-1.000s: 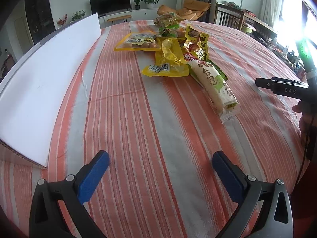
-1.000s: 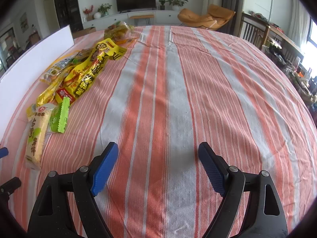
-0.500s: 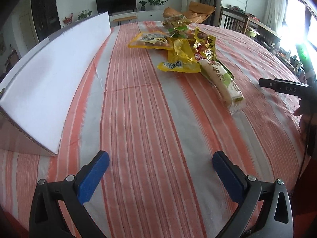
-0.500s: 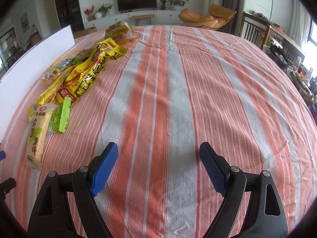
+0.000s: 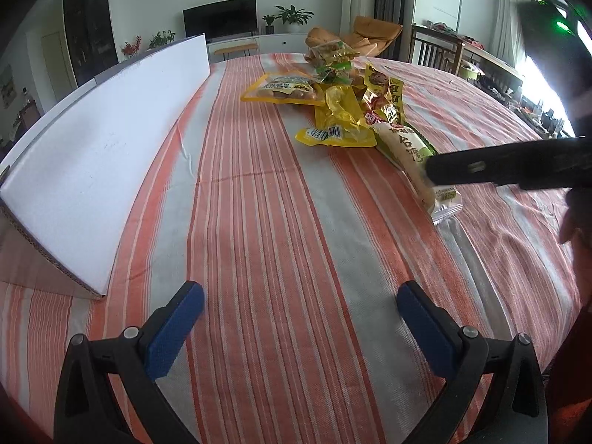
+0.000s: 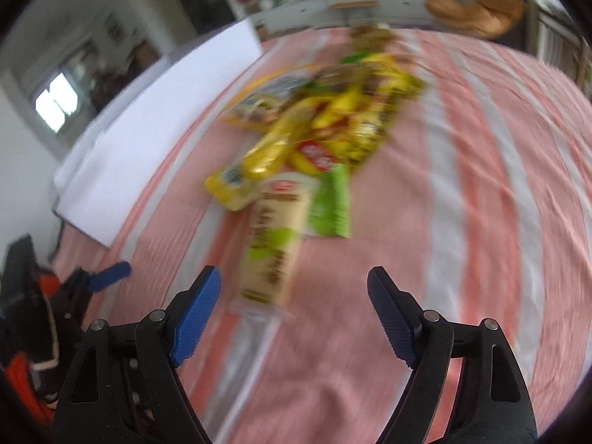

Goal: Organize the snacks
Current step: 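Move both open tools back over the snack pile on the cloth, then grasp the white Taiwan rice-cake packet with the right tool while the left grasps a yellow packet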

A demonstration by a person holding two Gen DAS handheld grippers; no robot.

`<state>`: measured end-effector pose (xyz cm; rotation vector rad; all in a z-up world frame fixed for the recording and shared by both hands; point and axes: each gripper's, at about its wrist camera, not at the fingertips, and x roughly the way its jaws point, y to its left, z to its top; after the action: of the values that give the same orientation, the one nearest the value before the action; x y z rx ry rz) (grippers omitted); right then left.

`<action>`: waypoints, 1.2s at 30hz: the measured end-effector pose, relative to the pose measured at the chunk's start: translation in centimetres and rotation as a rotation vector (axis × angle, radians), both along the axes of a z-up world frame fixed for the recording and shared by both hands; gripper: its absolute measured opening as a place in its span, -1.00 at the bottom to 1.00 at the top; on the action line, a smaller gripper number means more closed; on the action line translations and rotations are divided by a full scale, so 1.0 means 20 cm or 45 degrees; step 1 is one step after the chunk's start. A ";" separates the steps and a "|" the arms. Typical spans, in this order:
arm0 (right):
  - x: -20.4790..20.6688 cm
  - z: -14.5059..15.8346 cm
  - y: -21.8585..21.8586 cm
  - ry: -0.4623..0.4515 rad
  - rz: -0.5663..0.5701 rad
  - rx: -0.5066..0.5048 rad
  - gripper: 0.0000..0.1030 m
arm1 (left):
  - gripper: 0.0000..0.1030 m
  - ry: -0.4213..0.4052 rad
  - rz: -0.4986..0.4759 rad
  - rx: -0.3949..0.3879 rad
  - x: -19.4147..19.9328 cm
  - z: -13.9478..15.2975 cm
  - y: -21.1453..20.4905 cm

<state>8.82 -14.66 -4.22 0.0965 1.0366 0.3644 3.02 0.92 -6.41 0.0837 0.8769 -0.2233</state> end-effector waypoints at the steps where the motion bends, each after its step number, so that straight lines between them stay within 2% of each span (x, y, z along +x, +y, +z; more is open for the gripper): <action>1: 0.02 -0.01 0.05 0.002 0.014 -0.047 0.61 | 1.00 -0.001 0.000 -0.001 0.00 0.00 0.00; 2: 0.04 -0.03 0.09 0.012 0.023 -0.084 0.61 | 1.00 -0.002 0.000 -0.001 0.00 0.00 0.00; 3: 0.05 -0.05 0.12 0.028 0.031 -0.102 0.45 | 1.00 -0.002 0.000 -0.001 0.00 0.00 0.00; 4: 0.06 -0.07 0.14 0.051 0.041 -0.115 0.21 | 1.00 -0.002 0.000 -0.001 0.00 0.00 0.00; 5: 0.06 -0.07 0.16 0.028 0.035 -0.157 0.08 | 1.00 -0.003 0.000 -0.001 0.00 0.00 0.00; 6: 0.06 -0.07 0.18 0.022 0.040 -0.198 -0.18 | 1.00 -0.003 0.000 -0.001 0.00 0.00 0.00; 7: 0.06 -0.06 0.17 0.012 0.034 -0.212 -0.35 | 1.00 -0.002 0.000 -0.001 0.00 0.00 0.00; 10: 0.03 -0.05 0.10 0.039 -0.008 -0.163 -0.35 | 1.00 -0.003 0.000 -0.001 0.00 0.00 0.00; 13: -0.02 -0.04 -0.02 0.033 -0.045 -0.212 -0.35 | 1.00 -0.003 0.001 -0.001 0.00 0.00 0.00; 17: -0.06 -0.06 -0.28 0.018 -0.178 -0.233 -0.35 | 1.00 -0.007 0.011 -0.001 0.00 0.00 0.00; 19: -0.02 -0.06 -0.40 -0.001 -0.255 -0.223 -0.35 | 1.00 -0.010 0.014 -0.001 0.00 0.00 0.00; 23: 0.10 -0.08 -0.54 -0.089 -0.327 -0.307 -0.35 | 1.00 -0.026 0.018 -0.006 -0.02 -0.01 0.00; 27: 0.14 -0.09 -0.61 -0.153 -0.372 -0.277 -0.32 | 1.00 -0.036 0.027 -0.007 -0.02 -0.01 0.00; 29: 0.13 -0.10 -0.63 -0.176 -0.379 -0.242 -0.20 | 1.00 -0.030 0.028 -0.005 -0.02 -0.01 0.00; 31: 0.12 -0.09 -0.63 -0.172 -0.376 -0.231 0.36 | 1.00 -0.018 0.026 -0.001 -0.01 0.00 -0.01; 35: 0.13 -0.10 -0.61 -0.165 -0.373 -0.224 0.41 | 1.00 0.068 0.035 -0.004 0.05 0.02 -0.01; 36: 0.14 -0.11 -0.60 -0.163 -0.368 -0.231 0.44 | 0.99 0.078 0.042 -0.048 0.10 0.05 -0.01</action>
<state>11.59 -26.74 -6.36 0.0580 0.9097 0.0132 5.01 0.78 -5.48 0.0273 0.9339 -0.2125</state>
